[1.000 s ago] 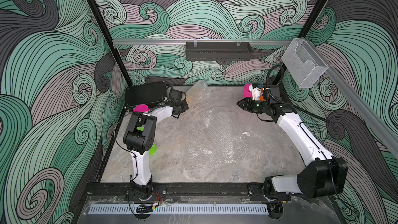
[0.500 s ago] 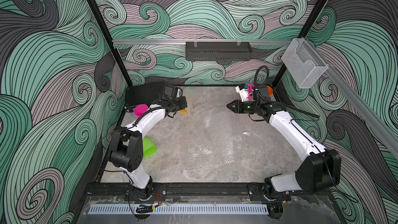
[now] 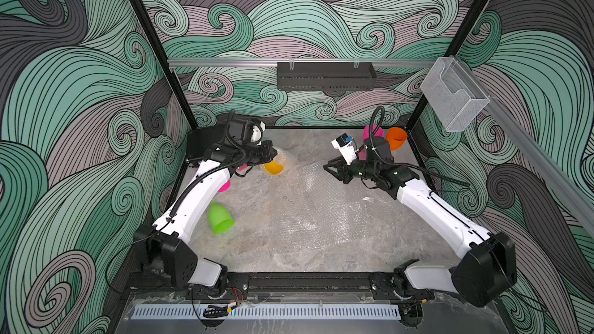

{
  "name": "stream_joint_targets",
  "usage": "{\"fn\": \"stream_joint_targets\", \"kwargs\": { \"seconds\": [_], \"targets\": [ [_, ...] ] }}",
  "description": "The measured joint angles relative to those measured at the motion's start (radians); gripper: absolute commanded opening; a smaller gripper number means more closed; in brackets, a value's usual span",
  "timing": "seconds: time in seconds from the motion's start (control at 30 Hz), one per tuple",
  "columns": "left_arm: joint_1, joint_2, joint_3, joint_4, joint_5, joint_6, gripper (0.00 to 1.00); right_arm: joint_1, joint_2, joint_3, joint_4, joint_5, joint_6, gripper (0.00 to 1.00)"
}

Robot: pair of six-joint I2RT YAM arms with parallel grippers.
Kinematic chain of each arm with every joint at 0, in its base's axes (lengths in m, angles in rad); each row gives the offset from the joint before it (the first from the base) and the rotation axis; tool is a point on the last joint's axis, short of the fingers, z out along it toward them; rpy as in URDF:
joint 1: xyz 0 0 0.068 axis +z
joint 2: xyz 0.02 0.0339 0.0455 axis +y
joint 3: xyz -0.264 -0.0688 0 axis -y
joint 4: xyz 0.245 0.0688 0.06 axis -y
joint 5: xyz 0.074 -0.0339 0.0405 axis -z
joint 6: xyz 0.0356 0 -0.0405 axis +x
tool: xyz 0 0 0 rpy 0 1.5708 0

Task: Unpack wine glasses from bubble wrap
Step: Pick up the bubble wrap from the center of the board, then place the bubble wrap at the center of the board.

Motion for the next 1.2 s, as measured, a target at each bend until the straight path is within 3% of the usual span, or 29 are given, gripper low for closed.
{"fn": "stream_joint_targets", "kwargs": {
  "seconds": [0.13,0.53,0.87,1.2],
  "targets": [
    [-0.005,-0.06,0.0,-0.042,0.023,0.0,0.0,0.064,-0.021,-0.113,0.128,-0.012,-0.108,0.35],
    [-0.006,-0.052,0.0,-0.148,0.062,0.009,0.0,0.227,0.205,-0.084,0.294,-0.031,-0.338,0.38],
    [-0.006,-0.047,-0.004,-0.191,0.063,0.035,0.0,0.266,0.278,-0.014,0.407,-0.035,-0.451,0.46],
    [-0.006,-0.047,-0.011,-0.198,0.066,0.037,0.0,0.276,0.334,0.048,0.467,-0.036,-0.468,0.37]
  ]
}}
